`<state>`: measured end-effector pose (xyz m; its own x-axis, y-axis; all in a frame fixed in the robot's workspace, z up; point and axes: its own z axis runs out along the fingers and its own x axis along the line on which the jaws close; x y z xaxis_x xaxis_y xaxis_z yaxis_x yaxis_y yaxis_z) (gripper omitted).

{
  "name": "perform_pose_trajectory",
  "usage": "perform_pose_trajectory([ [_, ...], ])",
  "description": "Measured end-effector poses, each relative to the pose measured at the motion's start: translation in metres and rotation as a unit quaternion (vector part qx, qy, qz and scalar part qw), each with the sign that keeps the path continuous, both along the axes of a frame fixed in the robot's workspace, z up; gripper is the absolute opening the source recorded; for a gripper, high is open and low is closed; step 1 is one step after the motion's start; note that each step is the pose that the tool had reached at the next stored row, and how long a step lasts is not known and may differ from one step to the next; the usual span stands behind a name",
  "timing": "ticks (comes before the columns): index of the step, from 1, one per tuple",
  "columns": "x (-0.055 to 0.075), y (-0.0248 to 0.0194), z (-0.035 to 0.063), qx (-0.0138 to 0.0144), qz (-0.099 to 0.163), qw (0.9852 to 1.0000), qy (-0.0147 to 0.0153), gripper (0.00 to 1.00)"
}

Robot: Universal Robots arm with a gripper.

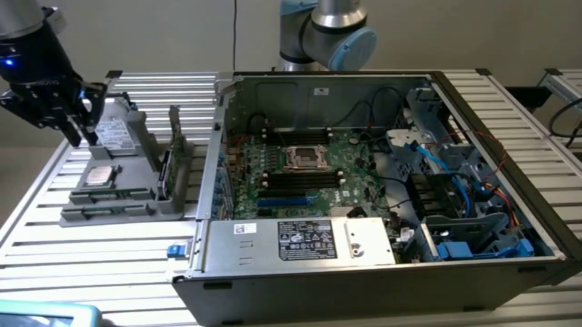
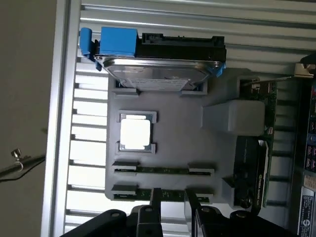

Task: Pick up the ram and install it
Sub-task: 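Pick up the ram and move it above insertion slot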

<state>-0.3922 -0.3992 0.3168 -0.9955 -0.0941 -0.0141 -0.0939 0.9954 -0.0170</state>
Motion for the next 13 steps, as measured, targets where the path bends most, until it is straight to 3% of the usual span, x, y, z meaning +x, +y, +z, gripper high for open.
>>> perform_pose_trajectory([
  [3,0.0,0.0,-0.0003,0.0001,0.028,0.9996,-0.0001,0.33],
  [7,0.0,0.0,-0.0002,-0.0005,0.064,0.9979,0.0,0.33],
  [13,0.0,0.0,-0.0002,-0.0028,0.118,0.993,0.0001,0.33],
])
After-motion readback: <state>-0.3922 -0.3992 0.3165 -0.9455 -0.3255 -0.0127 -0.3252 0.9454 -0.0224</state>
